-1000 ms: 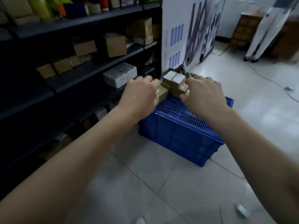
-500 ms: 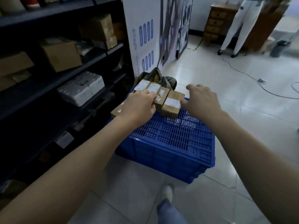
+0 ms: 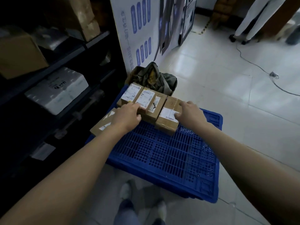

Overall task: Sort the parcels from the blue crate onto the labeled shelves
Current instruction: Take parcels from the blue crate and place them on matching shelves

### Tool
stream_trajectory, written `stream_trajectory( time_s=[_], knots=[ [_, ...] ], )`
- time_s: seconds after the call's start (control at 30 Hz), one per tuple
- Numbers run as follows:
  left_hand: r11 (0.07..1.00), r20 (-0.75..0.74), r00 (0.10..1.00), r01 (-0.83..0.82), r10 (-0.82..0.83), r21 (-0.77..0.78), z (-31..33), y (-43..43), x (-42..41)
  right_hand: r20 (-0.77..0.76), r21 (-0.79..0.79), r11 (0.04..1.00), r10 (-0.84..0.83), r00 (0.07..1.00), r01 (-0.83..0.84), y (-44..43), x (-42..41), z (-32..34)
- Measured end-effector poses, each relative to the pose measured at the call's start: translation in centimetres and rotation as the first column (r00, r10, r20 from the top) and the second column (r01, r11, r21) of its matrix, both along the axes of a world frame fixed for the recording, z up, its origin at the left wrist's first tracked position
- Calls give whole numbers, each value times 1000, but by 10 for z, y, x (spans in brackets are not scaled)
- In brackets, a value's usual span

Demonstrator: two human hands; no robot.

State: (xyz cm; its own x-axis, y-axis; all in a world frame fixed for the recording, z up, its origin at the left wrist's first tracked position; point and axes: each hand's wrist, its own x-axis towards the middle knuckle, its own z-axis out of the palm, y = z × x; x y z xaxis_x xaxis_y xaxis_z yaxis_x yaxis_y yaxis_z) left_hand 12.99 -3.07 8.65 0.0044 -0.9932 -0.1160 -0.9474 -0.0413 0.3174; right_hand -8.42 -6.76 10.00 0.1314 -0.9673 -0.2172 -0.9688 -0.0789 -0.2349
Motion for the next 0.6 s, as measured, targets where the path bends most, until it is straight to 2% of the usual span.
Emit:
stream_trajectory(
  time_s=[0.23, 0.33, 0.4, 0.47, 0.6],
  knots=[
    [992, -56, 996, -67, 73, 109, -50, -83, 56, 144, 143, 989, -46, 989, 25, -66, 51, -52],
    [982, -76, 992, -86, 100, 165, -71, -118, 84, 259, 228, 971, -133, 957, 73, -98, 82, -75],
    [971, -91, 987, -108, 130, 213, -86, -142, 101, 371, 337, 931, -269, 889, 141, -117, 100, -92],
    [958, -101, 983, -120, 151, 262, -103, -167, 115, 450, 461, 860, -437, 778, 216, -136, 115, -114],
    [924, -135, 971, -137, 196, 358, -133, -212, 131, 479, 644, 710, -665, 573, 286, -173, 133, -154]
  ],
)
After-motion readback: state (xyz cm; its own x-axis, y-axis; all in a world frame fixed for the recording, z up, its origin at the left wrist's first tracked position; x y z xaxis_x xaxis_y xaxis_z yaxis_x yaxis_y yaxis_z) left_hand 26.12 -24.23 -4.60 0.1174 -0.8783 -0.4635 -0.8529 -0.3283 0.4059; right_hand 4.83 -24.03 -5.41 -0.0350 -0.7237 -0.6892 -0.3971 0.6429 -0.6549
